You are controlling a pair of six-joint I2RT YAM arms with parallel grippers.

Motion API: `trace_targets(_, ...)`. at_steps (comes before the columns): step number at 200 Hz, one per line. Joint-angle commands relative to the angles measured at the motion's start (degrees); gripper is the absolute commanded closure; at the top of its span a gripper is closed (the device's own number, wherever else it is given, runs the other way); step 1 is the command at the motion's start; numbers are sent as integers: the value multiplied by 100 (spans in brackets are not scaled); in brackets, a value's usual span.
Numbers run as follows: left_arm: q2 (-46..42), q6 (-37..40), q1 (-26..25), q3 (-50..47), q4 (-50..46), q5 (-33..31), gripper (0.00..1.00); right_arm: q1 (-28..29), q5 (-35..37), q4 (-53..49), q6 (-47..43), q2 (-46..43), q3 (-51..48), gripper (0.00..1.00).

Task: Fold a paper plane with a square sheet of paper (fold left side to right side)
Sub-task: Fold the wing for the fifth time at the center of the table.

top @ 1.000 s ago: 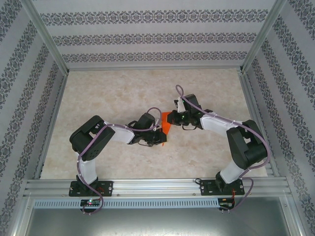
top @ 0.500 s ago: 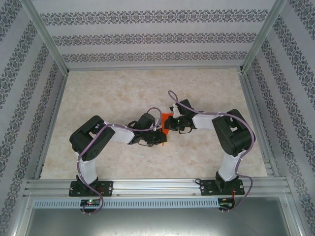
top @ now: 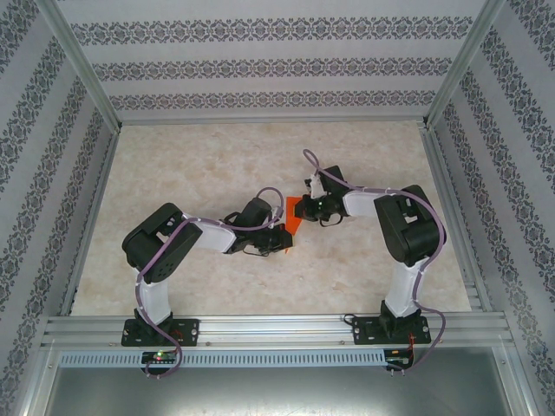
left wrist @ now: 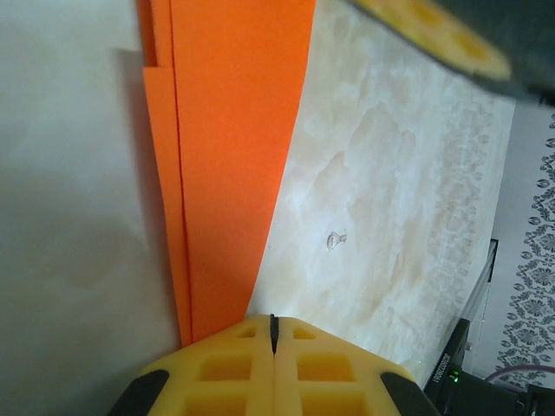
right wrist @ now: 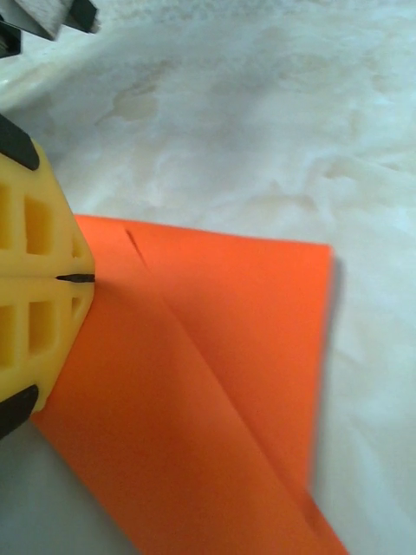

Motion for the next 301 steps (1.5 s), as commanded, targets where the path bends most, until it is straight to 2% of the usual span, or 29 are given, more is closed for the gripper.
trace_targets(1,193,-23,12,-186,-326,16,98,-218,371,-25,-231,243,297,100)
trace_targets(201,181,-118,9,-342,-15,59,99,-1357,-315,-323,-88,1272,1759,100)
trace_targets(254,-669,225,167,-356,-388,-35,93,-1357,-741,110,298,781,1290,100)
trace_targets(279,-1508,783,365,-223,-1207,-413,85,-1349,-157,-177,130,-58,1076,85)
trace_targets(290,-1877,1111,420,-88,-1730,-759,82,-1319,236,-430,36,-478,990,78)
trace_targets(301,-2216,1419,455,21,-2172,-1186,75,-1234,679,-700,-18,-870,906,70)
